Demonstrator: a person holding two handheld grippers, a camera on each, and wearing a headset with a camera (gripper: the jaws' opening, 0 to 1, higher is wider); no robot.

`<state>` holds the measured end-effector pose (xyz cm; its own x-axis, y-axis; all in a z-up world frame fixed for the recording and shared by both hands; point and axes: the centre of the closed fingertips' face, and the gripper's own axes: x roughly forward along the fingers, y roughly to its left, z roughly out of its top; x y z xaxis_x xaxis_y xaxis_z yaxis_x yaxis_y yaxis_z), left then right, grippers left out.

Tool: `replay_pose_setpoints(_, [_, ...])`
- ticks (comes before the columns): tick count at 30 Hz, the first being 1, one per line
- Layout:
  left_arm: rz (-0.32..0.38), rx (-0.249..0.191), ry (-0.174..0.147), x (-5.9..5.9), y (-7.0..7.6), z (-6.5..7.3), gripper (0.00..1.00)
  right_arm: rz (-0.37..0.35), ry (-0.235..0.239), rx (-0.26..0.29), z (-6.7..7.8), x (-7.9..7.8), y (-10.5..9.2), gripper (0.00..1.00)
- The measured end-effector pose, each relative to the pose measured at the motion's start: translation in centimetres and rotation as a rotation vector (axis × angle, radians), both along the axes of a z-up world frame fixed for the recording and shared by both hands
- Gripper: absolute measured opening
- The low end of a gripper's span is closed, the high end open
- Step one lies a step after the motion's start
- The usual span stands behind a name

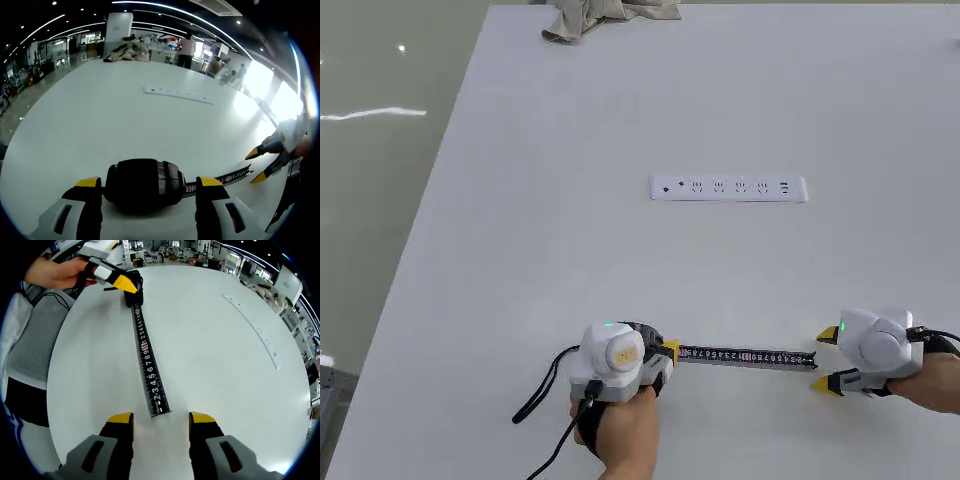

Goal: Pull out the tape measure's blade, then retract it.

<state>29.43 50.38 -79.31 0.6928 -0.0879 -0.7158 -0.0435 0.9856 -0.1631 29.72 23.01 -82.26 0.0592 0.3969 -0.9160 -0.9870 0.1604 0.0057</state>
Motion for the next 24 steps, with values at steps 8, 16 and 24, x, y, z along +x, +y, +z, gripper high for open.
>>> replay_pose_setpoints(8, [0.011, -0.010, 0.002, -0.05, 0.07, -0.24, 0.72, 0.049, -0.001, -0.004, -0.14, 0.21, 0.54, 0.39])
replay_pose_setpoints(16, [0.017, -0.018, 0.003, 0.07, 0.20, -0.28, 0.68, 0.077, 0.003, -0.008, -0.39, 0.23, 0.55, 0.31])
replay_pose_setpoints(24, [0.024, -0.018, 0.006, 0.16, 0.30, -0.61, 0.66, 0.118, -0.003, -0.008, -0.43, -0.14, 0.72, 0.26])
